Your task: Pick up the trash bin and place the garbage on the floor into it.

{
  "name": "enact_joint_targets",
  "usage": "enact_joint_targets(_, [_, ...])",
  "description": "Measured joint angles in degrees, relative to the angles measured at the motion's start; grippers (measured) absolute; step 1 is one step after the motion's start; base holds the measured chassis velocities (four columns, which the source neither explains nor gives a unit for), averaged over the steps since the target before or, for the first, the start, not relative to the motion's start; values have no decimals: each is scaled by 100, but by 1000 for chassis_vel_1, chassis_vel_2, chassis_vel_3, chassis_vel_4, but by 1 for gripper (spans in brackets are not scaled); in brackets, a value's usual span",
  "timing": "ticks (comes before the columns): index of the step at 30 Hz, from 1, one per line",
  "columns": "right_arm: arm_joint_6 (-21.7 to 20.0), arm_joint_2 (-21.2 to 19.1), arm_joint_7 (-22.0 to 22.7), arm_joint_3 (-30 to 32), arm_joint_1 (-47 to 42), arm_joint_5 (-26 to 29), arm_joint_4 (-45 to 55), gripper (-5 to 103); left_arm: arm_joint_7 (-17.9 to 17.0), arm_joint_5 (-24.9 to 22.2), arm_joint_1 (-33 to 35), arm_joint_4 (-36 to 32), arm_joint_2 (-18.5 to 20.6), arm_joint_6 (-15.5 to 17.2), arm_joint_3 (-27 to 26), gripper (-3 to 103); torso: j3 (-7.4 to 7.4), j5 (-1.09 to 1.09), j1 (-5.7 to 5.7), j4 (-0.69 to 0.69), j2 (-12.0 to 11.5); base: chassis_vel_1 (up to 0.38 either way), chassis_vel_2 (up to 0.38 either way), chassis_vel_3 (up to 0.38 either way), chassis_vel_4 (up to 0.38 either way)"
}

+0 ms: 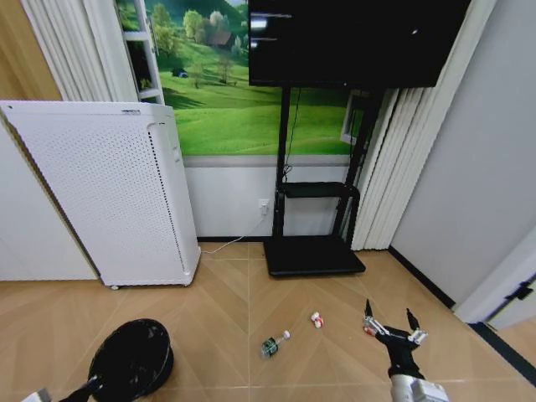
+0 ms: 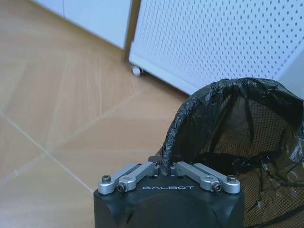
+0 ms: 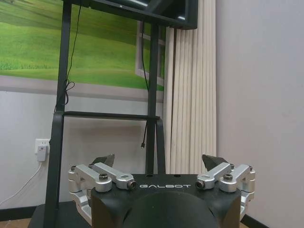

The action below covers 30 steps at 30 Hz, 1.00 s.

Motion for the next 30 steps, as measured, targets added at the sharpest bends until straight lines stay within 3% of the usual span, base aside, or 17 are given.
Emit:
enact_joint_targets(4, [-46, -55, 13, -12, 27, 22, -36, 100, 73, 525, -13, 34, -18, -275, -124, 2, 0, 0, 0, 1, 0, 0, 0, 0, 0])
enact_joint_targets(7, [-143, -226, 18, -51, 90, -102, -248, 100, 238, 1550, 17, -188, -163, -697, -321, 2, 0, 2, 0, 1, 0, 0, 0, 0, 0])
enact_joint_targets(10, [-238, -346, 20, -77, 143, -182, -411, 100, 240, 1703, 52, -383, -257, -761, -317, 2, 0, 0, 0, 0, 0, 0, 0, 0, 0])
enact_joint_targets(19, [-510, -816, 0, -117, 499, -353, -844, 100, 248, 1561, 261, -799, -322, -813, -450, 2, 0, 2, 0, 1, 0, 0, 0, 0, 0])
enact_joint_targets(30, [-562, -801, -185, -260, 547, -517, -886, 100, 377, 1208, 582, -1031, -564, -904, -583, 2, 0, 1, 0, 1, 0, 0, 0, 0, 0])
